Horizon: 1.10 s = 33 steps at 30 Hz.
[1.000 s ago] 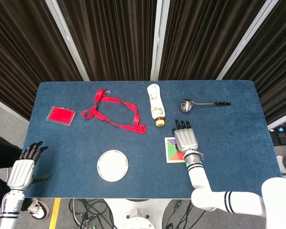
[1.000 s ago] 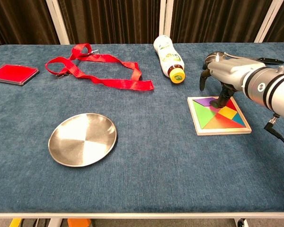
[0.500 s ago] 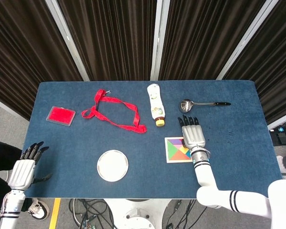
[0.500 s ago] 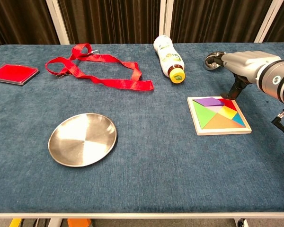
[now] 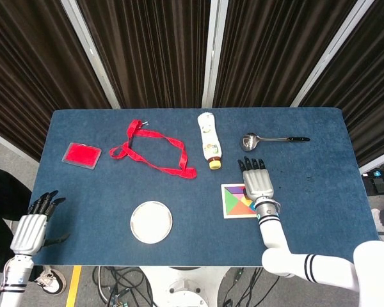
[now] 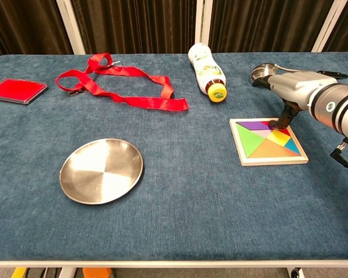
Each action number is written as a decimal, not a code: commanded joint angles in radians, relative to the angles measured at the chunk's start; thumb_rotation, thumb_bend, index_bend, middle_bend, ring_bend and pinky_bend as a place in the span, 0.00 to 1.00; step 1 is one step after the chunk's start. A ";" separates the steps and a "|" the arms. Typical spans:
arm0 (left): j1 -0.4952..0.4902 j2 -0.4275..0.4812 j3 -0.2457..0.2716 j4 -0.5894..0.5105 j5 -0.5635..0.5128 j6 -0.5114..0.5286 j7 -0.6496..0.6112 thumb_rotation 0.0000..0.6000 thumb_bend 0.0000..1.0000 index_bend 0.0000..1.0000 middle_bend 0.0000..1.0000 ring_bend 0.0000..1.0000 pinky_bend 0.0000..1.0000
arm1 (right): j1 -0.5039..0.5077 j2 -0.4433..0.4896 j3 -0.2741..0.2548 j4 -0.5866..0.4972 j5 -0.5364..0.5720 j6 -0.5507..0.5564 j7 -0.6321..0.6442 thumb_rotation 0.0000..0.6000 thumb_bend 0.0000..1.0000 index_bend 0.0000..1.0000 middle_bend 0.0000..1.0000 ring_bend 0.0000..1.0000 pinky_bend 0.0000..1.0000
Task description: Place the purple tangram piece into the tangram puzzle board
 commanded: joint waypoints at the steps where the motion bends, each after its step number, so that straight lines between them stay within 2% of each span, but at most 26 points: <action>1: 0.000 0.000 0.000 0.000 0.000 -0.001 -0.001 1.00 0.00 0.19 0.06 0.00 0.15 | 0.002 -0.003 0.001 0.000 -0.003 -0.002 0.000 1.00 0.30 0.00 0.00 0.00 0.00; 8: 0.001 0.003 0.000 -0.001 0.002 0.003 -0.001 1.00 0.00 0.19 0.06 0.00 0.15 | -0.005 0.014 0.014 -0.029 -0.027 0.015 0.020 1.00 0.30 0.00 0.00 0.00 0.00; 12: 0.000 0.005 -0.001 -0.007 0.004 0.006 0.005 1.00 0.00 0.19 0.06 0.00 0.15 | -0.042 0.080 0.014 -0.114 -0.079 0.060 0.062 1.00 0.30 0.00 0.00 0.00 0.00; 15: 0.000 0.008 -0.003 -0.013 0.005 0.010 0.013 1.00 0.00 0.19 0.06 0.00 0.15 | -0.113 0.172 -0.030 -0.216 -0.187 0.122 0.127 1.00 0.30 0.00 0.00 0.00 0.00; 17: -0.001 0.010 -0.005 -0.022 0.006 0.012 0.023 1.00 0.00 0.19 0.06 0.00 0.15 | -0.188 0.234 -0.090 -0.256 -0.342 0.189 0.220 1.00 0.30 0.00 0.00 0.00 0.00; 19: -0.003 0.014 -0.007 -0.035 0.010 0.015 0.036 1.00 0.00 0.19 0.06 0.00 0.14 | -0.278 0.264 -0.169 -0.211 -0.561 0.298 0.351 1.00 0.30 0.00 0.00 0.00 0.00; 22: -0.008 0.023 -0.011 -0.056 0.015 0.018 0.057 1.00 0.00 0.19 0.06 0.00 0.14 | -0.407 0.261 -0.276 -0.044 -0.807 0.468 0.545 1.00 0.30 0.00 0.00 0.00 0.00; 25: -0.013 0.033 -0.016 -0.075 0.019 0.022 0.077 1.00 0.00 0.19 0.06 0.00 0.14 | -0.525 0.247 -0.328 0.068 -0.866 0.571 0.663 1.00 0.30 0.00 0.00 0.00 0.00; 27: -0.015 0.042 -0.018 -0.090 0.022 0.024 0.093 1.00 0.00 0.19 0.06 0.00 0.14 | -0.586 0.243 -0.346 0.116 -0.870 0.598 0.712 1.00 0.30 0.00 0.00 0.00 0.00; 33: -0.011 0.049 -0.030 -0.108 0.032 0.060 0.165 1.00 0.00 0.19 0.06 0.00 0.13 | -0.662 0.250 -0.341 0.185 -0.866 0.575 0.794 1.00 0.30 0.00 0.00 0.00 0.00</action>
